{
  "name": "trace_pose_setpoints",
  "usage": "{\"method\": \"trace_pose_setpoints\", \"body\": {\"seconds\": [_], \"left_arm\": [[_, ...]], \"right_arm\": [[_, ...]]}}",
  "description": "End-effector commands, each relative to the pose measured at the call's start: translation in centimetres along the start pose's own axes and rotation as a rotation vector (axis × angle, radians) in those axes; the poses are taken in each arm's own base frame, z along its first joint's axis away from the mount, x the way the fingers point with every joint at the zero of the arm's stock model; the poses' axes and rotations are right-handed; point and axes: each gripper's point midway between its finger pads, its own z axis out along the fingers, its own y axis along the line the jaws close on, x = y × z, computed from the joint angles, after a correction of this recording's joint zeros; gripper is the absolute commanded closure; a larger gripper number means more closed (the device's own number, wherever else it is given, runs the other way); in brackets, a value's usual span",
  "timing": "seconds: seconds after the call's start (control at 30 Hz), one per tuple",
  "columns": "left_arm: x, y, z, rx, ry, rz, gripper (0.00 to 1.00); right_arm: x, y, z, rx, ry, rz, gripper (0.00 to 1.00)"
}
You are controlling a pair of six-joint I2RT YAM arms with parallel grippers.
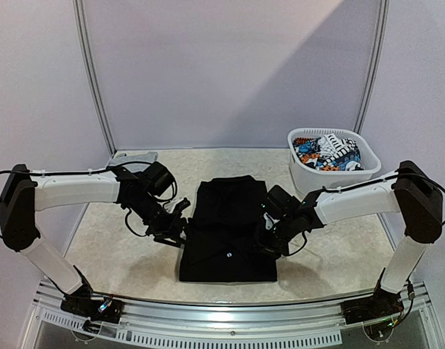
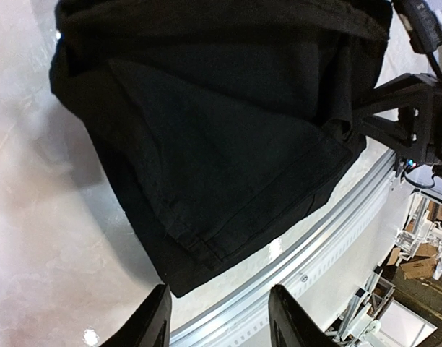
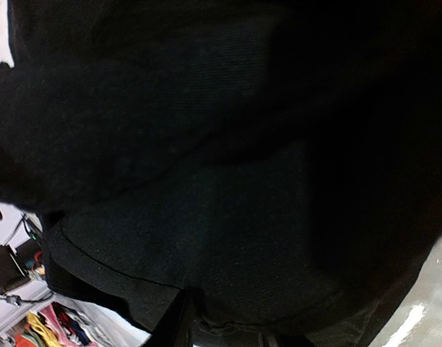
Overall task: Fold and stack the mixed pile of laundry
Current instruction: Smooth out the 2/3-rectangle-folded shirt at the center of the board.
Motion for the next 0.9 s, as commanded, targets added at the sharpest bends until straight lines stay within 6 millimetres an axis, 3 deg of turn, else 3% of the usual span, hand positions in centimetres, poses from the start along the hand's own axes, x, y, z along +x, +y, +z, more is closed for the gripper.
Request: {"method": "trace_pose_setpoints", "body": {"seconds": [0.0, 0.13, 0.2, 0.47, 0.7, 0.87], "left_arm": [[0.5, -0.4, -0.5, -0.011, -0.003, 0.032, 0.53], [0.6, -0.4, -0.6, -0.015, 0.003, 0.037, 0.53], [0.7, -0.3, -0.7, -0.022, 0.005, 0.042, 0.53], [1.1, 0.2, -1.3, -0.064, 0.006, 0.069, 0.53], [1.2, 0.7, -1.7, -0.12, 0.007, 0.104, 0.53], [1.3, 0.5, -1.6, -0.126, 0.01, 0.117, 0.54]], "right_arm": [[-0.9, 0.6, 0.1, -0.007, -0.012, -0.007, 0.78], [-1.3, 1.4, -0.2, -0.001, -0.013, -0.024, 0.94], [-1.6, 1.8, -0.6, 0.006, -0.017, -0.032, 0.96], [-3.1, 4.0, -2.9, 0.016, -0.041, -0.077, 0.97], [-6.2, 5.3, -2.5, -0.014, -0.051, -0.053, 0.97], [-8.6, 6.3, -1.6, -0.034, -0.042, -0.035, 0.9]]}}
